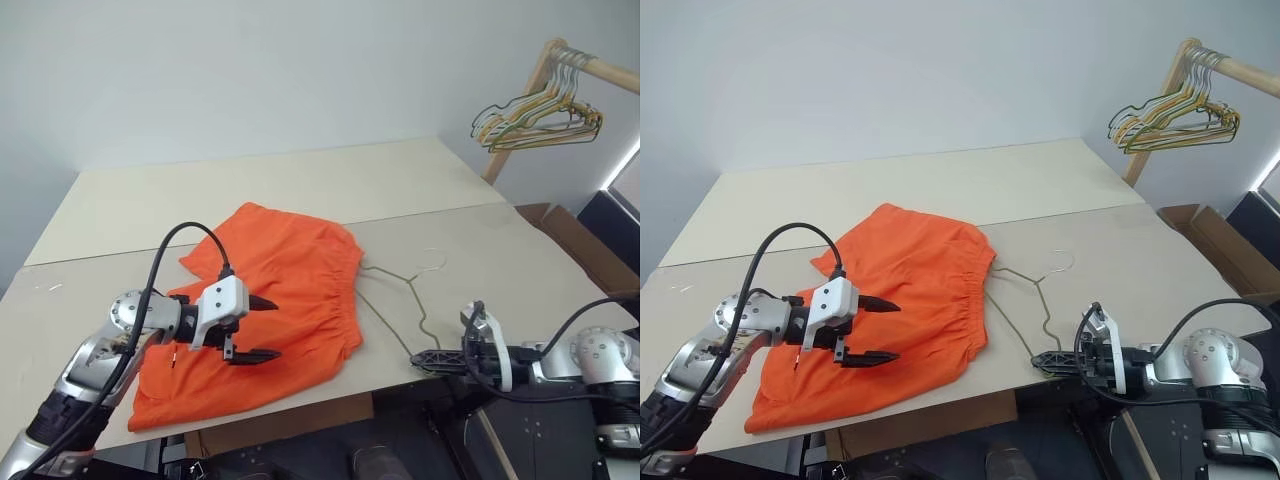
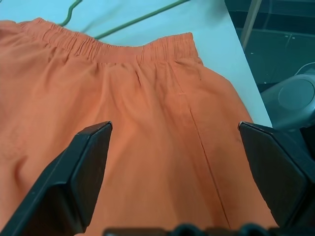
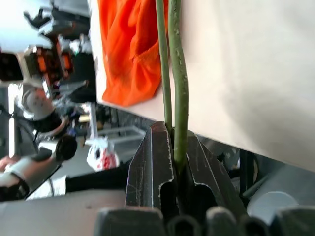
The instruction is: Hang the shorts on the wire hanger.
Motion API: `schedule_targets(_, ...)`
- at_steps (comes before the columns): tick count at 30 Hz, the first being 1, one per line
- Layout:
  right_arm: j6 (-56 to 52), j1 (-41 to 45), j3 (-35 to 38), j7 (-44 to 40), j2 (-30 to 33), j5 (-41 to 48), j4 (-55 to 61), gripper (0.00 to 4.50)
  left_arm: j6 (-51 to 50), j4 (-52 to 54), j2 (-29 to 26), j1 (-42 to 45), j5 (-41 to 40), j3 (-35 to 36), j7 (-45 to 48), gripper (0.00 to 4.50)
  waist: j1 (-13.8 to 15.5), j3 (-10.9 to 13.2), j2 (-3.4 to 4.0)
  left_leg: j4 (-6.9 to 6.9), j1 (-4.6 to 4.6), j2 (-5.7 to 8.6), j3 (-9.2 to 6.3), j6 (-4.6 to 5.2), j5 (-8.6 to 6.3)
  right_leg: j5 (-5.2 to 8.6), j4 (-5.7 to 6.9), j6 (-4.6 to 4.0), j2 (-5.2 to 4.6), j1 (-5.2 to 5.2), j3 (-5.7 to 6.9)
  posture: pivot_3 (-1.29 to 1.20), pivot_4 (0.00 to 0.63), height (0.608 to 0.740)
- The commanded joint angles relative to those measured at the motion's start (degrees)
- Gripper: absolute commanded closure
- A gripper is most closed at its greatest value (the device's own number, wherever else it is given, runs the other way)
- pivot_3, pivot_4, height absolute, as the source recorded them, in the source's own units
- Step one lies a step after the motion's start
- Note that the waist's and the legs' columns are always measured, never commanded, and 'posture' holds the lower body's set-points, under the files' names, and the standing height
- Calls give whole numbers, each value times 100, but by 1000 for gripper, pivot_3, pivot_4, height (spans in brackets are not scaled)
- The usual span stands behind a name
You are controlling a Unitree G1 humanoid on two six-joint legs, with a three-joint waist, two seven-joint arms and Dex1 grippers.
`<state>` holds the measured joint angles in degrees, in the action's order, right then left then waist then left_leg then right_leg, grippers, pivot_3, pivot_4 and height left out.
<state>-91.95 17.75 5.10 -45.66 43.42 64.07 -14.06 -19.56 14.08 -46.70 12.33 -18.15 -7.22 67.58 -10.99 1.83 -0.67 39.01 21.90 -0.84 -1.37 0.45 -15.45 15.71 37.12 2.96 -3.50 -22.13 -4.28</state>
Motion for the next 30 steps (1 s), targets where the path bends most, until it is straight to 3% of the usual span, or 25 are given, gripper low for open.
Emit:
schedule_targets(1,10,435,-109,-333,-19,-217,-269,4500,87,177,-20,-35,7,103,-79,59,3,0,0,0,0,0,0,0,0,0,0,0,0,0,-1,-156,0,740)
schedule_targets(12,625,1359,-500,-901,-487,-1264,-1538,4500,41,255,-5,-44,-9,97,-175,59,122,-1,1,3,-2,2,-2,0,0,-3,4,-3,-2,0,3,-135,0,740)
schedule_targets(19,890,1444,174,-658,-677,-1480,-1788,4500,0,363,-14,-123,-27,107,-248,59,147,-2,0,7,-5,1,-4,-1,1,-6,8,-3,-3,2,4,-127,0,740)
schedule_targets(24,996,1318,773,-19,-831,-1544,-1137,4500,53,325,38,-72,-70,90,-205,59,170,-2,1,7,-3,2,-5,-1,1,-6,8,-3,-3,1,4,-138,0,740)
schedule_targets(30,1282,982,706,726,-987,-1791,717,4500,129,120,283,361,47,-37,-263,59,177,-2,5,7,2,1,-5,-1,1,-6,10,-3,-3,-3,5,-184,0,740)
